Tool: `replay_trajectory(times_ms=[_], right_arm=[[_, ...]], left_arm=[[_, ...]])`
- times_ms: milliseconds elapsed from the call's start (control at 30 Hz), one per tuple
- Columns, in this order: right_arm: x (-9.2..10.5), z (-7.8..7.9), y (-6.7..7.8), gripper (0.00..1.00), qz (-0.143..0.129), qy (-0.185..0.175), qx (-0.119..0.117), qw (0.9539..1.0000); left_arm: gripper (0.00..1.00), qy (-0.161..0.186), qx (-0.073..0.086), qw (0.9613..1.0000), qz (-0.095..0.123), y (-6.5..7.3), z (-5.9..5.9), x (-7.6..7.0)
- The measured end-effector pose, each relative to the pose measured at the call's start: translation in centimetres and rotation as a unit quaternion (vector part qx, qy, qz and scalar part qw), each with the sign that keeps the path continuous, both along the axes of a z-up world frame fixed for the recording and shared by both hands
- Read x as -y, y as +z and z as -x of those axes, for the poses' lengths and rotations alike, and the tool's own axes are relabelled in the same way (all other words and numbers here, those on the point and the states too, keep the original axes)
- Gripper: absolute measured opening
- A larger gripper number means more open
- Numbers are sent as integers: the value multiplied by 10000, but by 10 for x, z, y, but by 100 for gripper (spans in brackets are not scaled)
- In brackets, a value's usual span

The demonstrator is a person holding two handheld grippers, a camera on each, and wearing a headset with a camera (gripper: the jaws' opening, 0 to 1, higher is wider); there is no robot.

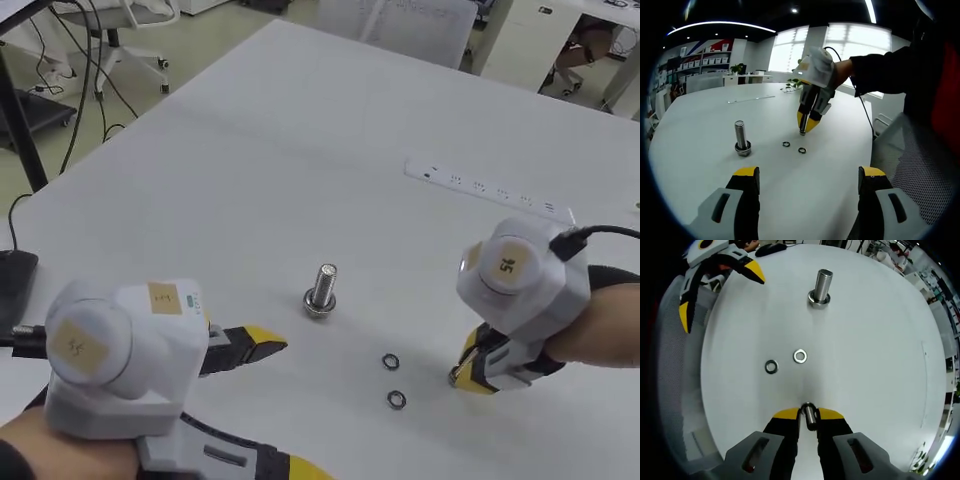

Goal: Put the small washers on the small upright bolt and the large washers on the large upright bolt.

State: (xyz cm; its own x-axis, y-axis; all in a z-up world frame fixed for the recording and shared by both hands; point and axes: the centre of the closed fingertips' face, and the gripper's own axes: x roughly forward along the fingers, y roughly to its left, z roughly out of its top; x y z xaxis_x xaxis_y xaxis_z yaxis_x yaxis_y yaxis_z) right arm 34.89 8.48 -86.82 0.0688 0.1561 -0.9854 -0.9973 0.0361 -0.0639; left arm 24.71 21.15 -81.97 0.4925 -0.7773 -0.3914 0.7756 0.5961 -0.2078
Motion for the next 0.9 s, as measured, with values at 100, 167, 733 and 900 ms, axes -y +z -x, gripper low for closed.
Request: replay_trajectory(times_ms=[100,167,733,900], right_arm=[[0,1,0,14,2,3,-6,10000],[-1,0,0,14,-28,-16,2,10000],[9,-2,3,19,-77,-201,36,9998],[14,0,4,19,-77,-256,40,9996]], left_arm=[[81,3,-2,10000,-2,0,0,0],[81,5,-4,10000,6,0,1,0],[81,-19,4,10000,11,1,1,2],[81,-35,7,10000,12,1,1,3]])
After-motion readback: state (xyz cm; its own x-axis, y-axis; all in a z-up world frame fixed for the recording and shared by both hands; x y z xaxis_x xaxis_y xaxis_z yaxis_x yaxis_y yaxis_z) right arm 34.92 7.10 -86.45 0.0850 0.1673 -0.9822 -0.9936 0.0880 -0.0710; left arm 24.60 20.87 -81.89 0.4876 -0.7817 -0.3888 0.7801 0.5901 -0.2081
